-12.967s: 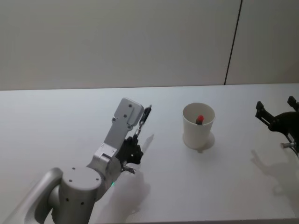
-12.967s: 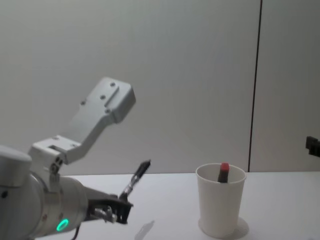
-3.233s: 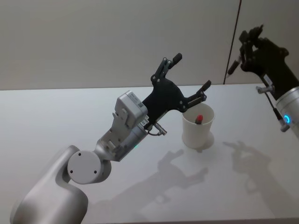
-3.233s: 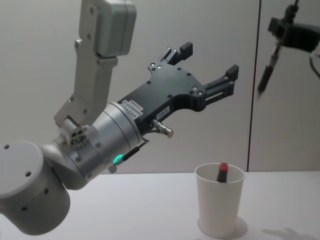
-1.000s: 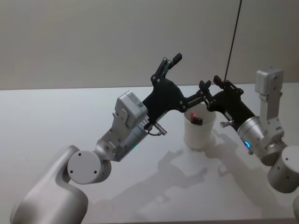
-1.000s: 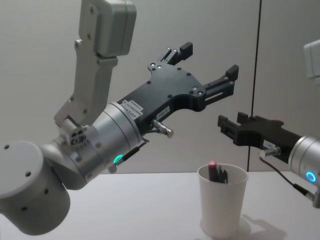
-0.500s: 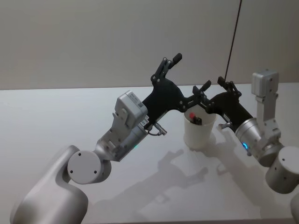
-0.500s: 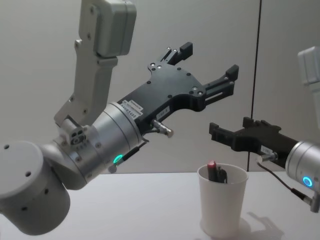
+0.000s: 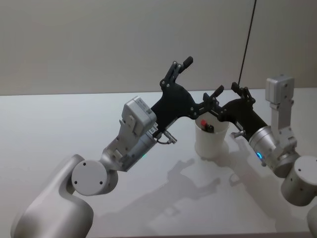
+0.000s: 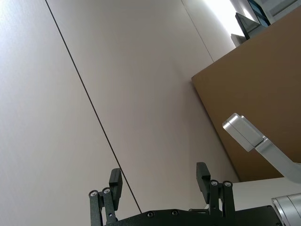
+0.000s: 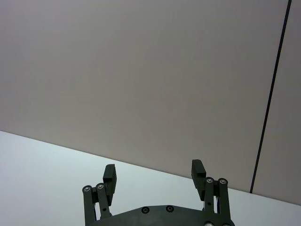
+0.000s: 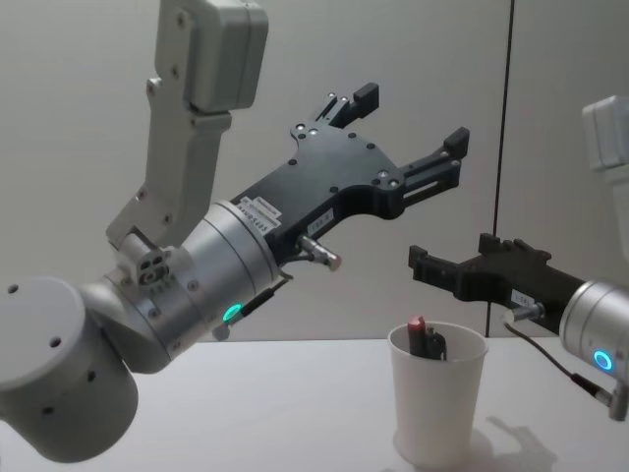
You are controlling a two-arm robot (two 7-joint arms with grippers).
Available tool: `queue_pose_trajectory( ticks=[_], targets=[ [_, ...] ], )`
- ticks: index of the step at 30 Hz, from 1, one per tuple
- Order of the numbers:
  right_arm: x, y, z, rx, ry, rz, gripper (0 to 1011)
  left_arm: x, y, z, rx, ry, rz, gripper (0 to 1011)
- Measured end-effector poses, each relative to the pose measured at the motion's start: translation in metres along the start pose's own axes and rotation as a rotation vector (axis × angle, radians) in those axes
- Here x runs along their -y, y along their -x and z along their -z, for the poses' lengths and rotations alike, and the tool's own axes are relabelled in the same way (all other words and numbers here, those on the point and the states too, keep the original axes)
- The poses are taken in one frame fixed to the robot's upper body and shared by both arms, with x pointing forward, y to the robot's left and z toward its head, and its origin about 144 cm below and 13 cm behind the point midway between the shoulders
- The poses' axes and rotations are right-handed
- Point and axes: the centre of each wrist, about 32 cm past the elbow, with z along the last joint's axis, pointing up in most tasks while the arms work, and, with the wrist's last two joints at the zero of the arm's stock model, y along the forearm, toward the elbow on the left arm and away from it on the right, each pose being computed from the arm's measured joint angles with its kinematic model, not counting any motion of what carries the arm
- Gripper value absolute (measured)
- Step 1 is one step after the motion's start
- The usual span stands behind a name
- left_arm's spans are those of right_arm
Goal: Place the pen into the pen holder.
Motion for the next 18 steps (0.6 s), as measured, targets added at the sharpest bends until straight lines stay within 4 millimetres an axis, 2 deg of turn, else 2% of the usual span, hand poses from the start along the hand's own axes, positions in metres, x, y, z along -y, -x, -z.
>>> queue_pose_trajectory(
  ticks=[18],
  targets=[
    [-0.0003, 0.0, 0.0003, 0.0, 0.001, 0.001, 1001, 0.0, 0.0, 0.0, 0.0, 0.0, 0.0, 999]
  ],
)
